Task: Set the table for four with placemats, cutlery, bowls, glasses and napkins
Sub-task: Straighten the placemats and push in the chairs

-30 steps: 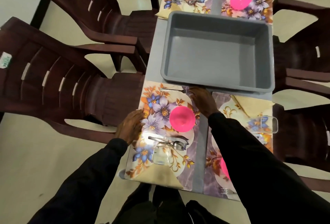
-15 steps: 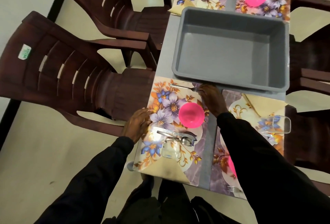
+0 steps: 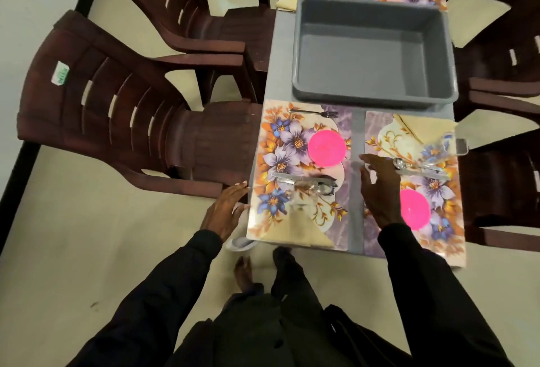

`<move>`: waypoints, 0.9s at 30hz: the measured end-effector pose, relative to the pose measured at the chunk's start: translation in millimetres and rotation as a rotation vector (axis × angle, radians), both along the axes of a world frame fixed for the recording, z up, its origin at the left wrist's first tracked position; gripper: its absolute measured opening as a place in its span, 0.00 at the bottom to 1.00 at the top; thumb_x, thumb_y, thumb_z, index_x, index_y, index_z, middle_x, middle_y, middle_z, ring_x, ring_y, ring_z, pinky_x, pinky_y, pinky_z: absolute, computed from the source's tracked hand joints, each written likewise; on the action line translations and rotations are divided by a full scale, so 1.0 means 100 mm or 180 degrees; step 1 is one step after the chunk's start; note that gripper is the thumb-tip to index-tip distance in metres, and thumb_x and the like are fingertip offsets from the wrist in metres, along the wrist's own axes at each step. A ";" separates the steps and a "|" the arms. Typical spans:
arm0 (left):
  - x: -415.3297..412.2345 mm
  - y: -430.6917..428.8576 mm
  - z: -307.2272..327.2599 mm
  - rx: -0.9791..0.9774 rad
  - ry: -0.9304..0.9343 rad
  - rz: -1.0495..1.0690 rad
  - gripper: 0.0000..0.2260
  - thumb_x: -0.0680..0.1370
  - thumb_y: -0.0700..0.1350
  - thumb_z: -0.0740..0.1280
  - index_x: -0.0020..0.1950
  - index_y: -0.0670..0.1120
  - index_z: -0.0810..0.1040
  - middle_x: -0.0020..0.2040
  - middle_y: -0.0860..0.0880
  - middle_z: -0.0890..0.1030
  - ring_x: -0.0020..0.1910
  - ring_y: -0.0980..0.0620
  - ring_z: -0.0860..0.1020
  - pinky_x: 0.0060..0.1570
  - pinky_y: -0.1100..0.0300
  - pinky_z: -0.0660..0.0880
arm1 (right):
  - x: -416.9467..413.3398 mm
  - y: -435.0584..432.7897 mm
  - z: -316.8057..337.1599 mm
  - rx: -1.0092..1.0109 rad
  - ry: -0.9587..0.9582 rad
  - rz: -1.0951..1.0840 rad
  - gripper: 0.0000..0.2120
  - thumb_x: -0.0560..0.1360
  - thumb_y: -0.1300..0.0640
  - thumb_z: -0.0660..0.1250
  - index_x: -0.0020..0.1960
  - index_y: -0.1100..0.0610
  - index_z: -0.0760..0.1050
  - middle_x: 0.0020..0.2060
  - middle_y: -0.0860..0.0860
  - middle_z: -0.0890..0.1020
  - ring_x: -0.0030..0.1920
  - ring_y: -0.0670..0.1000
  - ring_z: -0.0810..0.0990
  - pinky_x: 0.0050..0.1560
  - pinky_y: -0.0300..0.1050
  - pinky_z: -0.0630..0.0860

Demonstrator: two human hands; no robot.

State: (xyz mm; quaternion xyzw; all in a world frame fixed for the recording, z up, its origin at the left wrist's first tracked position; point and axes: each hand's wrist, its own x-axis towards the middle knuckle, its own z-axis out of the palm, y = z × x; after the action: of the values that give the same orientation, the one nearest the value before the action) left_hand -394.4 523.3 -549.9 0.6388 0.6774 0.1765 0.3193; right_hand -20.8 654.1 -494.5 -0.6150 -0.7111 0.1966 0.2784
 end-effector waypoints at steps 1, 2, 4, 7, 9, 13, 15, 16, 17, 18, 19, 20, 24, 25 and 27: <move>-0.02 -0.08 0.04 0.0015 0.0021 -0.0024 0.19 0.82 0.43 0.68 0.74 0.47 0.74 0.75 0.51 0.73 0.75 0.52 0.68 0.71 0.66 0.63 | -0.01 -0.16 0.04 -0.0059 0.0055 -0.0109 0.11 0.81 0.59 0.67 0.62 0.60 0.78 0.58 0.57 0.82 0.57 0.57 0.79 0.60 0.52 0.76; -0.04 -0.16 0.08 0.0025 0.0033 -0.0025 0.19 0.82 0.44 0.68 0.74 0.47 0.74 0.75 0.51 0.73 0.75 0.52 0.68 0.70 0.63 0.64 | -0.02 -0.30 0.08 -0.0122 0.0146 -0.0236 0.10 0.81 0.59 0.68 0.61 0.59 0.79 0.57 0.56 0.82 0.57 0.57 0.79 0.60 0.53 0.77; -0.07 -0.31 0.19 0.0106 0.0037 -0.0066 0.19 0.83 0.45 0.67 0.74 0.47 0.75 0.75 0.50 0.73 0.75 0.52 0.68 0.69 0.62 0.64 | -0.08 -0.57 0.20 -0.0147 0.0299 -0.0396 0.10 0.81 0.59 0.68 0.61 0.60 0.79 0.57 0.56 0.83 0.57 0.56 0.80 0.60 0.53 0.77; -0.14 -0.43 0.34 0.0212 0.0120 -0.0178 0.17 0.83 0.44 0.67 0.72 0.45 0.76 0.73 0.48 0.75 0.74 0.49 0.70 0.69 0.59 0.66 | -0.21 -0.85 0.34 -0.0154 0.0355 -0.0436 0.10 0.80 0.62 0.68 0.61 0.60 0.80 0.57 0.56 0.83 0.58 0.55 0.80 0.62 0.52 0.76; -0.18 -0.48 0.42 0.0220 0.0133 -0.0230 0.17 0.83 0.45 0.66 0.72 0.45 0.76 0.73 0.48 0.75 0.74 0.49 0.70 0.72 0.56 0.66 | -0.32 -0.98 0.43 -0.0175 0.0372 -0.0451 0.11 0.80 0.63 0.67 0.62 0.59 0.80 0.58 0.56 0.83 0.58 0.55 0.81 0.62 0.51 0.76; -0.30 -0.49 0.56 0.0312 0.0124 -0.0237 0.16 0.84 0.45 0.66 0.72 0.46 0.76 0.72 0.48 0.76 0.72 0.49 0.72 0.72 0.55 0.68 | -0.61 -1.09 0.59 -0.0075 0.0377 -0.0325 0.11 0.80 0.62 0.67 0.61 0.58 0.80 0.57 0.55 0.83 0.56 0.54 0.82 0.60 0.51 0.78; -0.34 -0.47 0.62 0.0357 0.0139 -0.0195 0.16 0.83 0.46 0.66 0.71 0.46 0.77 0.70 0.48 0.78 0.71 0.49 0.73 0.72 0.54 0.69 | -0.74 -1.09 0.65 0.0006 0.0411 -0.0193 0.11 0.80 0.62 0.67 0.62 0.58 0.80 0.58 0.55 0.83 0.56 0.54 0.82 0.60 0.51 0.78; -0.36 -0.46 0.65 0.0375 0.0158 -0.0168 0.16 0.83 0.46 0.67 0.71 0.46 0.77 0.70 0.48 0.78 0.70 0.49 0.75 0.71 0.55 0.70 | -0.79 -1.07 0.66 0.0047 0.0415 -0.0154 0.11 0.81 0.62 0.67 0.62 0.58 0.80 0.58 0.54 0.83 0.57 0.54 0.81 0.60 0.52 0.79; -0.38 -0.46 0.67 0.0402 0.0186 -0.0148 0.16 0.83 0.46 0.67 0.70 0.46 0.77 0.69 0.47 0.79 0.68 0.48 0.76 0.70 0.56 0.71 | -0.84 -1.04 0.67 0.0085 0.0418 -0.0126 0.11 0.81 0.62 0.67 0.62 0.58 0.80 0.59 0.54 0.83 0.58 0.54 0.81 0.61 0.53 0.79; -0.41 -0.45 0.69 0.0437 0.0220 -0.0141 0.16 0.83 0.46 0.67 0.70 0.46 0.77 0.68 0.47 0.79 0.68 0.48 0.76 0.69 0.57 0.71 | -0.89 -1.00 0.68 0.0114 0.0430 -0.0097 0.11 0.81 0.61 0.67 0.62 0.58 0.80 0.59 0.54 0.83 0.58 0.53 0.81 0.61 0.53 0.79; -0.44 -0.45 0.70 0.0455 0.0244 -0.0137 0.16 0.83 0.47 0.67 0.70 0.46 0.77 0.68 0.47 0.79 0.68 0.49 0.76 0.69 0.58 0.70 | -0.94 -0.97 0.69 0.0138 0.0439 -0.0062 0.11 0.81 0.61 0.66 0.63 0.57 0.80 0.59 0.53 0.83 0.58 0.53 0.81 0.61 0.53 0.78; -0.48 -0.44 0.71 0.0481 0.0259 -0.0126 0.16 0.83 0.47 0.67 0.71 0.46 0.77 0.68 0.47 0.79 0.68 0.49 0.76 0.69 0.59 0.69 | -1.01 -0.93 0.70 0.0161 0.0432 -0.0018 0.12 0.81 0.61 0.66 0.63 0.57 0.80 0.59 0.53 0.83 0.58 0.53 0.81 0.61 0.52 0.78; -0.67 -0.37 0.78 0.0629 0.0362 -0.0138 0.14 0.83 0.46 0.66 0.68 0.46 0.79 0.67 0.46 0.80 0.67 0.49 0.77 0.69 0.55 0.72 | -1.33 -0.83 0.72 0.0041 0.0340 0.0253 0.11 0.82 0.60 0.66 0.64 0.58 0.79 0.60 0.54 0.83 0.59 0.53 0.80 0.62 0.52 0.78; -0.73 -0.36 0.81 0.0684 0.0393 -0.0145 0.14 0.83 0.46 0.66 0.68 0.46 0.80 0.67 0.47 0.80 0.68 0.49 0.77 0.69 0.55 0.72 | -1.43 -0.81 0.71 -0.0045 0.0321 0.0334 0.11 0.82 0.59 0.65 0.64 0.57 0.79 0.60 0.53 0.82 0.60 0.53 0.80 0.62 0.52 0.78; -0.84 -0.34 0.88 0.0802 0.0429 -0.0140 0.13 0.83 0.44 0.67 0.67 0.44 0.80 0.67 0.46 0.80 0.68 0.49 0.76 0.69 0.57 0.70 | -1.62 -0.78 0.69 -0.0190 0.0294 0.0437 0.11 0.82 0.58 0.66 0.64 0.56 0.79 0.60 0.52 0.82 0.60 0.53 0.80 0.63 0.54 0.78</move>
State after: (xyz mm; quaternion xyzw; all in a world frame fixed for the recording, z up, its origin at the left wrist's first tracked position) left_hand -478.1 489.8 -461.6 0.6989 0.6556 0.2098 0.1942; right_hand -182.9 576.1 -425.0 -0.5631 -0.7318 0.2645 0.2783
